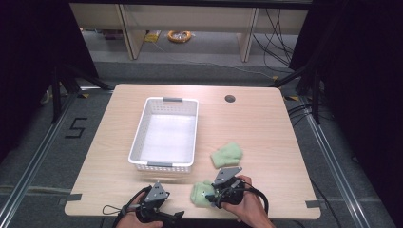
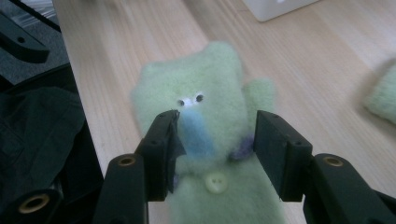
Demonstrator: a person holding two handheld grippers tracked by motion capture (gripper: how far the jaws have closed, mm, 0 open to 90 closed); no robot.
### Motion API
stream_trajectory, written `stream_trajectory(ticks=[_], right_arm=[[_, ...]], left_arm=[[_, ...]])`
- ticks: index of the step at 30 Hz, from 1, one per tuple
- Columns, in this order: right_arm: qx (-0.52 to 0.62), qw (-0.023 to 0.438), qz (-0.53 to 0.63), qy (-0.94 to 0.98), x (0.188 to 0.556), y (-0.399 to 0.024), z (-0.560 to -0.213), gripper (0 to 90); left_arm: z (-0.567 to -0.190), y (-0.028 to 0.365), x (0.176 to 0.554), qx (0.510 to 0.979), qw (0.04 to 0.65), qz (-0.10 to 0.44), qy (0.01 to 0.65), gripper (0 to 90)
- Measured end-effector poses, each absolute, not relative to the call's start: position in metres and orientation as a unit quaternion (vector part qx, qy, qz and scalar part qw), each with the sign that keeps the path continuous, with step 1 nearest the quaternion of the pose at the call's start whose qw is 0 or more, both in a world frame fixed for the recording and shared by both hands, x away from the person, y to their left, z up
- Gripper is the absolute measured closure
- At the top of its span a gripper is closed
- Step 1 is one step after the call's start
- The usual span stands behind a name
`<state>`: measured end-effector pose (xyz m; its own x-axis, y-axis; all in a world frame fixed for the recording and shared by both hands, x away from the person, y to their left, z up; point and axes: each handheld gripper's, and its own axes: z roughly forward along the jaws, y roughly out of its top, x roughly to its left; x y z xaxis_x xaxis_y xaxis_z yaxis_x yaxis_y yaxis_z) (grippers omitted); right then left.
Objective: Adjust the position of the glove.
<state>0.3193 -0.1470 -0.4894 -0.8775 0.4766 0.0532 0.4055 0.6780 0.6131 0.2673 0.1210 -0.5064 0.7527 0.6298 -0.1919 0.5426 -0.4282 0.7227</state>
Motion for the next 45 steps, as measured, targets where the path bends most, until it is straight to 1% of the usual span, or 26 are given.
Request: stream_trajectory(ticks=[1,2,4,5,8,13,14,16,17,18,20,21,24,28,30,31,36,40,41,42,45], right_arm=[[0.241,0.056,0.321,0.914,0.319,-0.147,-0.489,51.9],[0.225,0.052,0.312,0.922,0.322,-0.144,-0.493,62.9],[0.223,0.037,0.322,0.92,0.323,-0.145,-0.495,74.9],[0.223,0.037,0.322,0.92,0.323,-0.145,-0.495,74.9],[0.216,0.035,0.333,0.917,0.322,-0.147,-0.493,80.5],[0.214,0.041,0.358,0.908,0.321,-0.157,-0.478,81.2],[0.221,0.037,0.359,0.906,0.322,-0.168,-0.469,81.2],[0.228,0.038,0.362,0.903,0.322,-0.174,-0.466,81.2],[0.242,0.044,0.362,0.899,0.322,-0.186,-0.462,81.2],[0.242,0.044,0.362,0.899,0.322,-0.186,-0.462,81.2],[0.262,0.047,0.36,0.894,0.322,-0.205,-0.459,81.2],[0.262,0.047,0.36,0.894,0.322,-0.205,-0.459,81.2],[0.284,0.056,0.358,0.888,0.326,-0.226,-0.456,81.2],[0.319,0.068,0.36,0.874,0.333,-0.256,-0.456,81.1],[0.332,0.061,0.355,0.872,0.333,-0.261,-0.455,81.1],[0.335,0.07,0.36,0.868,0.335,-0.266,-0.458,81.1],[0.372,0.069,0.351,0.856,0.342,-0.288,-0.461,81.0],[0.392,0.054,0.341,0.853,0.342,-0.294,-0.464,80.9],[0.387,0.06,0.341,0.855,0.345,-0.296,-0.466,80.8],[0.411,0.048,0.337,0.846,0.344,-0.297,-0.469,80.9],[0.409,0.049,0.323,0.852,0.349,-0.304,-0.474,80.8]], left_arm=[[-0.506,0.121,0.267,0.843,0.406,0.054,0.348,16.4],[-0.507,0.122,0.268,0.846,0.397,0.055,0.352,16.3],[-0.507,0.122,0.268,0.845,0.398,0.054,0.352,16.4],[-0.507,0.122,0.267,0.845,0.4,0.053,0.351,16.4],[-0.506,0.121,0.267,0.843,0.407,0.053,0.347,16.3],[-0.506,0.122,0.268,0.845,0.4,0.054,0.35,16.3],[-0.506,0.121,0.267,0.838,0.41,0.049,0.358,16.4],[-0.506,0.121,0.267,0.839,0.411,0.053,0.352,16.4],[-0.506,0.121,0.267,0.839,0.411,0.053,0.352,16.3],[-0.506,0.121,0.266,0.836,0.412,0.048,0.358,16.3],[-0.505,0.122,0.267,0.844,0.404,0.051,0.35,16.4],[-0.505,0.122,0.267,0.841,0.41,0.054,0.35,16.4],[-0.505,0.124,0.268,0.846,0.403,0.055,0.344,16.3],[-0.505,0.123,0.267,0.842,0.408,0.054,0.35,16.4],[-0.505,0.123,0.267,0.842,0.408,0.054,0.349,16.3],[-0.505,0.123,0.267,0.842,0.408,0.054,0.349,16.3],[-0.506,0.123,0.267,0.843,0.407,0.053,0.348,16.3],[-0.505,0.124,0.267,0.846,0.404,0.054,0.345,16.4],[-0.505,0.123,0.267,0.843,0.407,0.054,0.348,16.4],[-0.505,0.123,0.267,0.842,0.407,0.054,0.349,16.4],[-0.505,0.124,0.267,0.847,0.403,0.054,0.344,16.4]])
